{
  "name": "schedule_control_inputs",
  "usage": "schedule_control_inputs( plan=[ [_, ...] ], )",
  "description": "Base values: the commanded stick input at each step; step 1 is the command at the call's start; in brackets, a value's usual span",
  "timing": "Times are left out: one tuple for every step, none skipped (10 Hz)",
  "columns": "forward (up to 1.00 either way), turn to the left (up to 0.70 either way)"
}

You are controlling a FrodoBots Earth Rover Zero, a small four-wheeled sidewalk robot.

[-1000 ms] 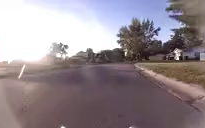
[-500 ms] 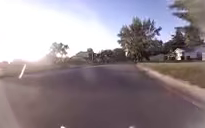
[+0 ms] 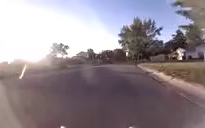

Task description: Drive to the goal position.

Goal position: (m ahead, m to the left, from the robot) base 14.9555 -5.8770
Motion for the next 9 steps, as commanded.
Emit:
schedule_control_inputs(
  plan=[
    [1.00,-0.40],
    [1.00,-0.39],
    [1.00,-0.28],
    [1.00,0.00],
    [1.00,0.00],
    [1.00,0.00],
    [1.00,0.00],
    [1.00,0.00],
    [1.00,0.00]
  ],
)
